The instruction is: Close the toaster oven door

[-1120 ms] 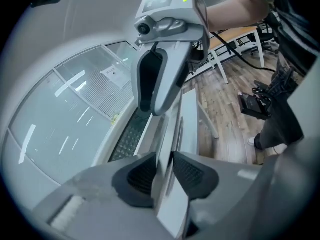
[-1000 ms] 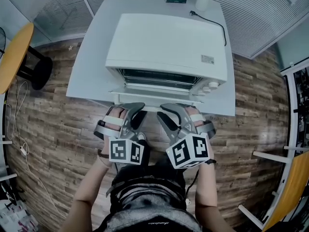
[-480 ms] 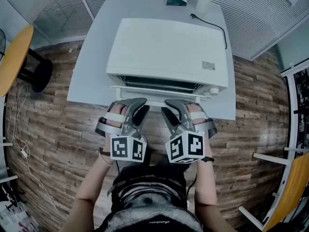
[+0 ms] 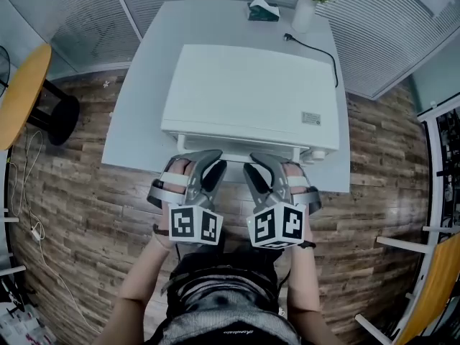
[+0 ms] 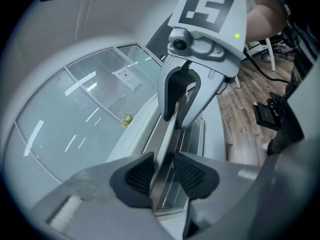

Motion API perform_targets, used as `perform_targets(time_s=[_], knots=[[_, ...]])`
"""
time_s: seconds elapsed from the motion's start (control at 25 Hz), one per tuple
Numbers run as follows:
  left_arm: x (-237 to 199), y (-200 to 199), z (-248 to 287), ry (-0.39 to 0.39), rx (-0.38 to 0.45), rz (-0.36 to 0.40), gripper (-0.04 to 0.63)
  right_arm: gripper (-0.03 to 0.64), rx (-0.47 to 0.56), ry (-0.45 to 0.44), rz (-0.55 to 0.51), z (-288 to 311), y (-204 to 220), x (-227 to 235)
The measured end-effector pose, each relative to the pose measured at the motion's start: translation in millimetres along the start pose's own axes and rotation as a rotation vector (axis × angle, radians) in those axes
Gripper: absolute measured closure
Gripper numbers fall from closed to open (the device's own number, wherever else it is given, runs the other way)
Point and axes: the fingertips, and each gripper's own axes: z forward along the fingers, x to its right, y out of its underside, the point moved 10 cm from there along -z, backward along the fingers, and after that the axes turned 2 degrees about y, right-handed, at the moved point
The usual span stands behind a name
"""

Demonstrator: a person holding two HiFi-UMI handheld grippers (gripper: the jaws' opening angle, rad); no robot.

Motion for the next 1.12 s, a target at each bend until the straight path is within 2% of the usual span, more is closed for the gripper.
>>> perform_targets(time_s=[0.2, 0.28, 0.36, 0.48, 0.72, 0.92, 1.12], knots=[[-1.7, 1.7, 0.7, 0.003, 0.020, -0.002, 0.466, 0.503, 0.013, -0.005, 0.016, 0.4, 1.1, 2.7], [-2.3, 3.8, 0.7, 0.004, 0.048, -0.035, 0.466, 0.502, 0.020, 0.002, 0.029, 0.4, 1.4, 3.0], [-2.8, 6.3, 0.2, 0.013, 0.097, -0.121, 0.463, 0.497, 0.033, 0.018, 0.055, -1.0, 1.7, 2.8], [-4.1, 11.7, -3.2, 0.037, 0.175, -0.286, 0.425, 0.494, 0.075, 0.062, 0.127, -6.1, 0.8, 4.2], [-1.9, 16.6, -22.6, 0.024, 0.279, -0.531, 0.437, 0.502, 0.182, 0.100, 0.352, -20.4, 0.3, 2.4], [-1.7, 12.7, -37.3, 0.040, 0.359, -0.654, 0.509, 0.532, 0.231, 0.080, 0.513, -30.3, -0.7, -13.4], [2.7, 7.2, -50.6, 0.042, 0.423, -0.760, 0.585, 0.593, 0.309, 0.076, 0.628, -39.2, -8.3, -23.8]])
